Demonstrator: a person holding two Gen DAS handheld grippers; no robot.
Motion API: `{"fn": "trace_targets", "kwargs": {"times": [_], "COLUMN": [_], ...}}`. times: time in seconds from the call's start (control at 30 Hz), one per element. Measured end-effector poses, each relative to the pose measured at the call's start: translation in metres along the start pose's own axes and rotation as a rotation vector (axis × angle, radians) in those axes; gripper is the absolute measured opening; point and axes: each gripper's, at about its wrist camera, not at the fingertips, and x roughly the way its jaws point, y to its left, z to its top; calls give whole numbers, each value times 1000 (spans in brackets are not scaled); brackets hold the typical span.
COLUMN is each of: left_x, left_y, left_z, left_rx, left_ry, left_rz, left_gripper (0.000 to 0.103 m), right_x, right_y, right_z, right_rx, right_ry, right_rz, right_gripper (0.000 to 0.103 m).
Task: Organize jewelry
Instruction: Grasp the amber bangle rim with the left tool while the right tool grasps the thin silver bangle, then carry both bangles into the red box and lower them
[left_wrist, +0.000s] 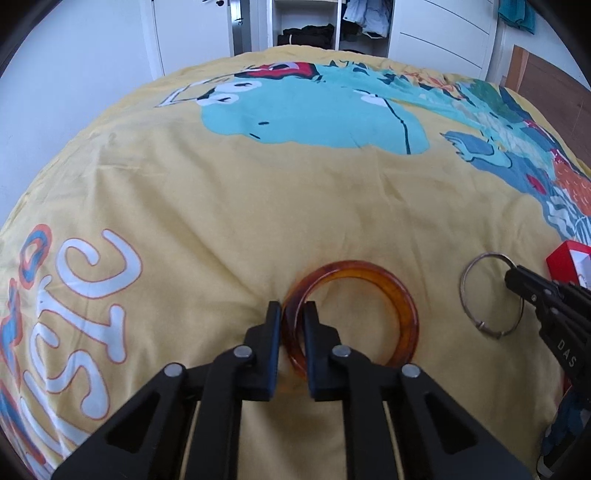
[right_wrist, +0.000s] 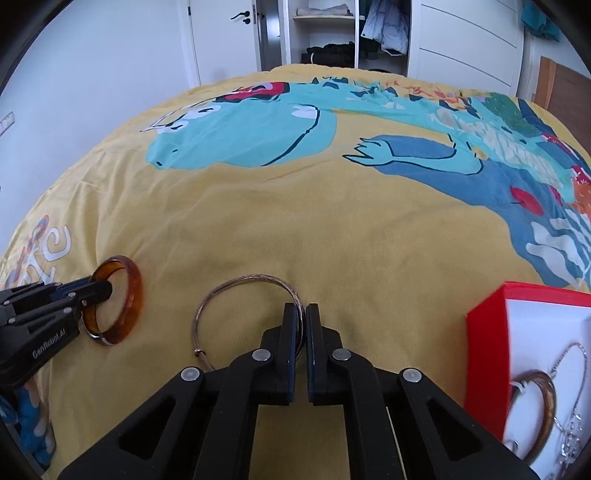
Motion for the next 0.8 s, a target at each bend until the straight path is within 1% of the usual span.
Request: {"fn": "trace_targets", "kwargs": {"times": [0.07, 0.13, 0.27, 0.37, 0.53, 0.67, 0.8], "left_x": [-14, -25, -56, -84, -139, -177, -197], "left_y": [-2, -4, -11, -15, -20, -32, -57], "left_z": [-1, -2, -9, -14, -20, -22, -23], "left_rx": [10, 16, 59, 78, 103, 121, 138], "left_ry": [-17, -20, -41, -59, -112, -150, -173], "left_rz": [13, 3, 18, 22, 20, 5, -27], "left_gripper": [10, 10, 10, 10, 10, 10, 10], "right_x": [-13, -28, -59, -87, -144, -188, -222], "right_y": [1, 3, 12, 19, 25, 16, -8], "right_z": [-1, -3, -7, -11, -17, -23, -27], "right_rx": [0, -1, -14, -22, -25, -20, -1], "right_ry": [-9, -21, -39, -56, -103, -148, -181], "right_rz": [0, -1, -6, -12, -31, -60, -102], "right_gripper": [4, 4, 5, 5, 5, 5, 5]}}
